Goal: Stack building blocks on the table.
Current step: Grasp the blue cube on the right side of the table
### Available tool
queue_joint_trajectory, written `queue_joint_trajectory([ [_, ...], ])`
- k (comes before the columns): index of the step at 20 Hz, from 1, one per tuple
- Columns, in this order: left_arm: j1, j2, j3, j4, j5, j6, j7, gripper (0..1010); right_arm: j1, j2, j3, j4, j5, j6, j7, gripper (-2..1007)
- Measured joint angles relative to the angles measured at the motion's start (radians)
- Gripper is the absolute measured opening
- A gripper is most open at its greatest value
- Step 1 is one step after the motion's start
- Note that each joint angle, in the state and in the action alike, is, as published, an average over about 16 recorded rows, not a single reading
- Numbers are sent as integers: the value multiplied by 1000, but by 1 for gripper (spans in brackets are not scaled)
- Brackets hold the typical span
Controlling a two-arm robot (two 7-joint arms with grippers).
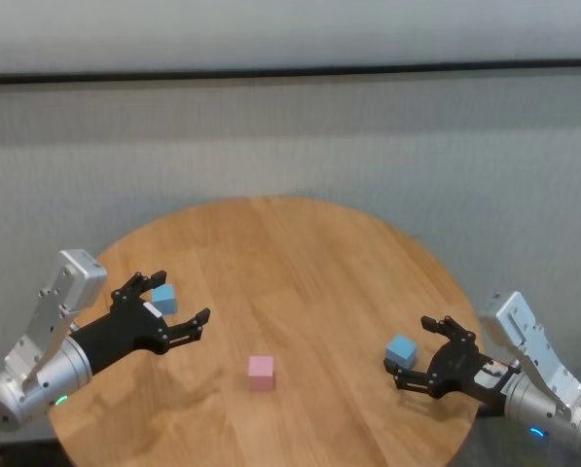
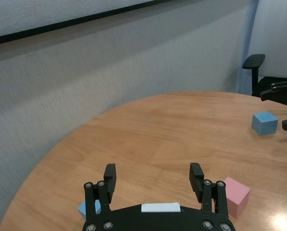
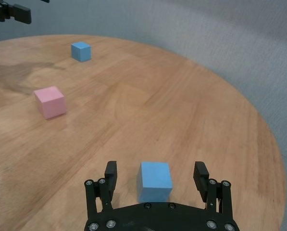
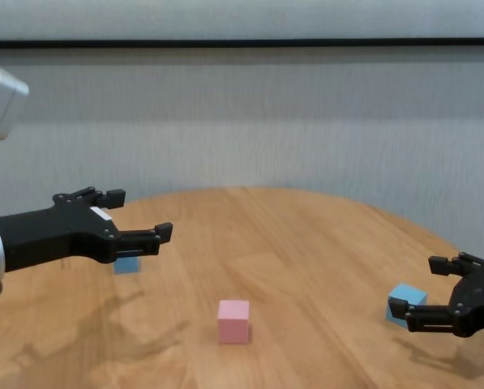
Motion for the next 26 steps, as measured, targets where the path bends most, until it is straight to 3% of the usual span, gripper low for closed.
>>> queue_joint_trajectory([
  [11,0,0,0,0,0,0,0,999,25,-20,-3,47,-18,-13,5,1001],
  [26,0,0,0,0,0,0,0,999,43,-36,-14,80,-48,-20,0,1001],
])
